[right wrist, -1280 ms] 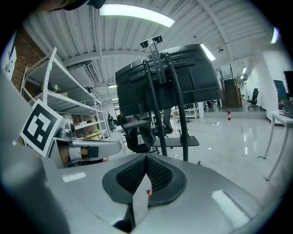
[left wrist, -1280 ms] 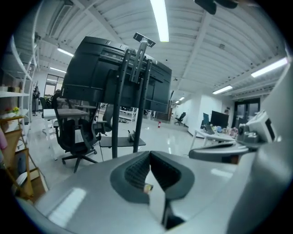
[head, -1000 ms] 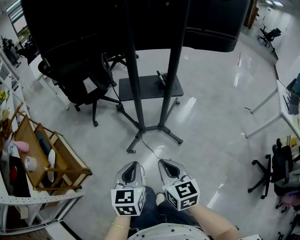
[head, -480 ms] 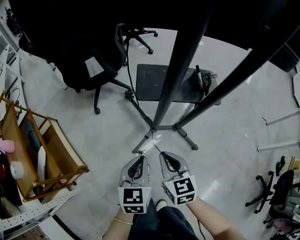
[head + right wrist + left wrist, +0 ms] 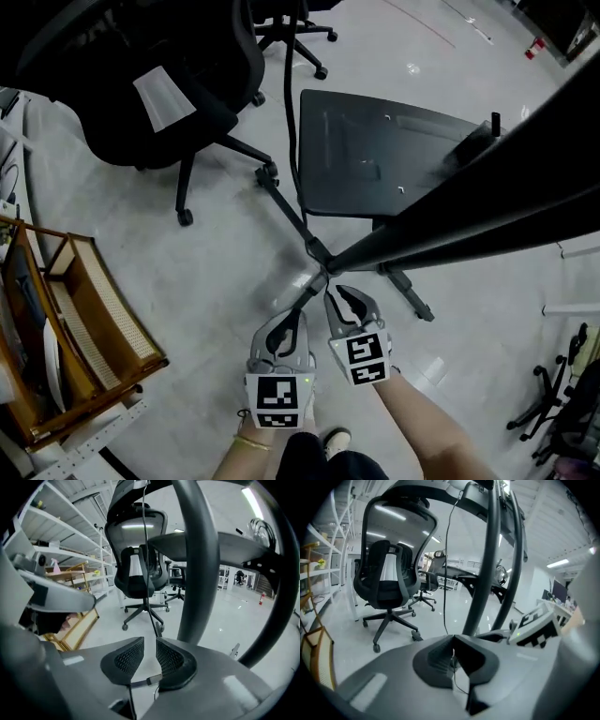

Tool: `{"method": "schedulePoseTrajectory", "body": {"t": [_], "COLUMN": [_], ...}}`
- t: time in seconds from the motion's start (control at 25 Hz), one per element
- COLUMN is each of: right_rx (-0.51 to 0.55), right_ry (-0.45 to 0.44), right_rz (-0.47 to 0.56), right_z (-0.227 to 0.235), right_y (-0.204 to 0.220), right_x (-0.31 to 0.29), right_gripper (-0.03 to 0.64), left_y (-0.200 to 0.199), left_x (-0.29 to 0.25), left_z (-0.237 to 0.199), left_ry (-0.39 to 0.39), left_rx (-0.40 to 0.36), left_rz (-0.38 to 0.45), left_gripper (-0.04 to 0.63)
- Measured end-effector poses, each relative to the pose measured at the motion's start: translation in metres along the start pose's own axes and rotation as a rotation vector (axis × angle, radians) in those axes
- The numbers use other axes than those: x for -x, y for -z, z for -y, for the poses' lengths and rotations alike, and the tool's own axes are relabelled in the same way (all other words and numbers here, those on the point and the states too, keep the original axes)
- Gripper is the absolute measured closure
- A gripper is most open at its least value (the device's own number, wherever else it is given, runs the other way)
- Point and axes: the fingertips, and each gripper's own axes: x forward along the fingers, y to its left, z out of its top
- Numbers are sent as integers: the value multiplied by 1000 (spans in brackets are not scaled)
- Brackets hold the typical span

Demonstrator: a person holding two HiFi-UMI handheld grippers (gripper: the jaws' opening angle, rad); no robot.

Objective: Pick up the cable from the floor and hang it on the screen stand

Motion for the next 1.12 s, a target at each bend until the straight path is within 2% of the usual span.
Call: {"method": "schedulePoseTrajectory", "body": {"t": [0.16,0.4,0.52,0.56,0.88,1.04,1.12], "right_rx": [62,105,74,69,37,11,-36], "right_ry": [40,97,132,137,86,72,59], "right_rz": [-48,-55,-68,-69,-61,-33,-6], "right_z": [10,22,25,25,12,5,3], "right_y": [36,49,50,50,47,36,24], "right_x": [-58,-105,-115,-116,-93,-56,-25], "right_gripper": [535,514,563,592,597,597,598], "left_y": [25,44,47,48,40,33,23], "left_x": [-34,-51,-51,-51,-50,-41,-28], "left_z": [-23,-34,-39,-41,-39,-25,-10], "left_ry": [-5,8,9,9,11,17,37], "left_rx": [17,54,59,60,50,25,16], "left_rz": [-3,-14,-24,-27,-31,-27,-26], "left_gripper": [588,588,588,588,588,588,588]}}
